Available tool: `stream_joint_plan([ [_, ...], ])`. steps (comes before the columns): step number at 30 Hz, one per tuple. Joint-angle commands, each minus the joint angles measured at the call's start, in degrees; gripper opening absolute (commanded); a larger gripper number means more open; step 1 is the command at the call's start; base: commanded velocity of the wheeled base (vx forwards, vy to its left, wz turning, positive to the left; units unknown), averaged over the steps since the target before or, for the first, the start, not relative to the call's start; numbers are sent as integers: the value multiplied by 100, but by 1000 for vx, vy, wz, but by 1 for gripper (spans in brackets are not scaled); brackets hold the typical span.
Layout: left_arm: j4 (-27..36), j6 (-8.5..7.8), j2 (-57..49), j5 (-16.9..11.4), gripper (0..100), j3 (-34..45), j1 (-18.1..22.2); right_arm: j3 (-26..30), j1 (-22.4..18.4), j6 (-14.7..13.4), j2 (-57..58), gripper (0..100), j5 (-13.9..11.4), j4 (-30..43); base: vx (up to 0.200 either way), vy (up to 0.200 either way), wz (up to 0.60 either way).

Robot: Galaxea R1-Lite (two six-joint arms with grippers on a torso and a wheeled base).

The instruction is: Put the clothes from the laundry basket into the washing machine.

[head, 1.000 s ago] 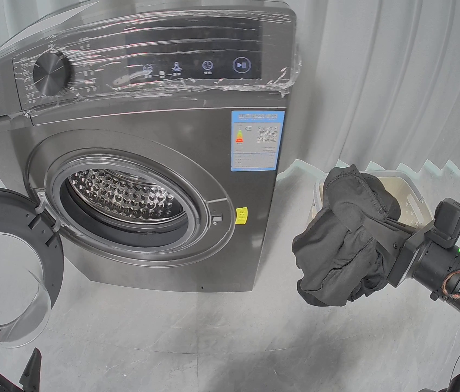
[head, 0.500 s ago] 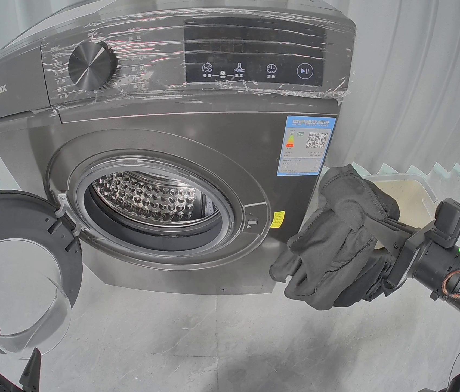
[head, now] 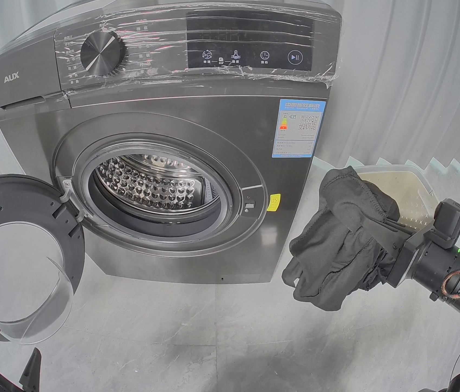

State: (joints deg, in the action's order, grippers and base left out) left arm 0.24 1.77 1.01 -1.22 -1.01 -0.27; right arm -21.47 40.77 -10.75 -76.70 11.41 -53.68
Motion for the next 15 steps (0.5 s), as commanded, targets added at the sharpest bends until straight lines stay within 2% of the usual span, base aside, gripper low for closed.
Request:
stream_joint_plan([
  [1,2,8,-92,-1,100,84,0,2,2,3,-20,0,2,-3,0,0,0],
  [15,2,-1,-92,-1,100,84,0,2,2,-6,-20,0,2,-3,0,200,0],
])
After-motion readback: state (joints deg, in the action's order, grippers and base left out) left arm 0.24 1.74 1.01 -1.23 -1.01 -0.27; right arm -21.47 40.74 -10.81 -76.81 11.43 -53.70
